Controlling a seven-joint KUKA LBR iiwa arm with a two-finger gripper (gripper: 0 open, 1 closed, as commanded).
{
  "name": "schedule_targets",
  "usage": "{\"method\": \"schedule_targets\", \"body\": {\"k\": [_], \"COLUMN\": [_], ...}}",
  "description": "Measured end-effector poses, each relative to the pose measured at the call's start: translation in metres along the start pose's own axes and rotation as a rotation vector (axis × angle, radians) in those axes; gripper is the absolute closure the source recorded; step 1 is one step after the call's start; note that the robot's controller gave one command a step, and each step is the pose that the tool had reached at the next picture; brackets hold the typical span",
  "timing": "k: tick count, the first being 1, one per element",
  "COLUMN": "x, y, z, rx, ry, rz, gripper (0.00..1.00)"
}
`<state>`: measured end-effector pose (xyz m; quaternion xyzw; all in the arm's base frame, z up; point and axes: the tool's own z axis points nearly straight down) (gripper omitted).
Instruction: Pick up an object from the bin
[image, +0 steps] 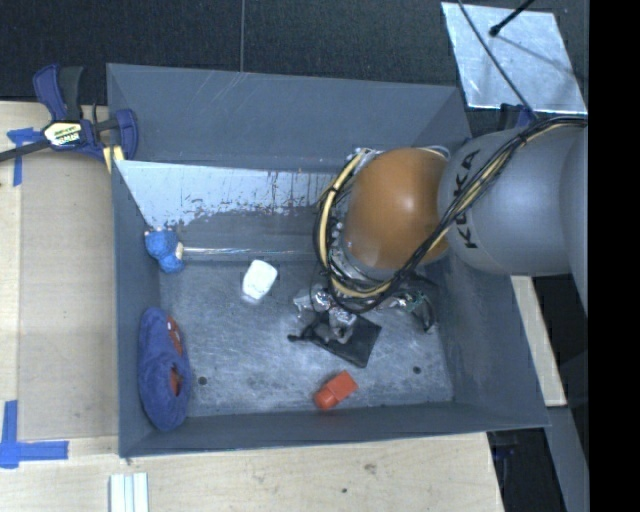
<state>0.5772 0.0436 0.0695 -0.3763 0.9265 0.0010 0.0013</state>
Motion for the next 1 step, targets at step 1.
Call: {"method": "schedule_targets", "body": {"k": [1], "x": [-0.0008], "y": [-0.0009], "z": [-0.013], "rx": [0.004], "ry": [-0.002], "rz": [0.002], "gripper": [1.0]}}
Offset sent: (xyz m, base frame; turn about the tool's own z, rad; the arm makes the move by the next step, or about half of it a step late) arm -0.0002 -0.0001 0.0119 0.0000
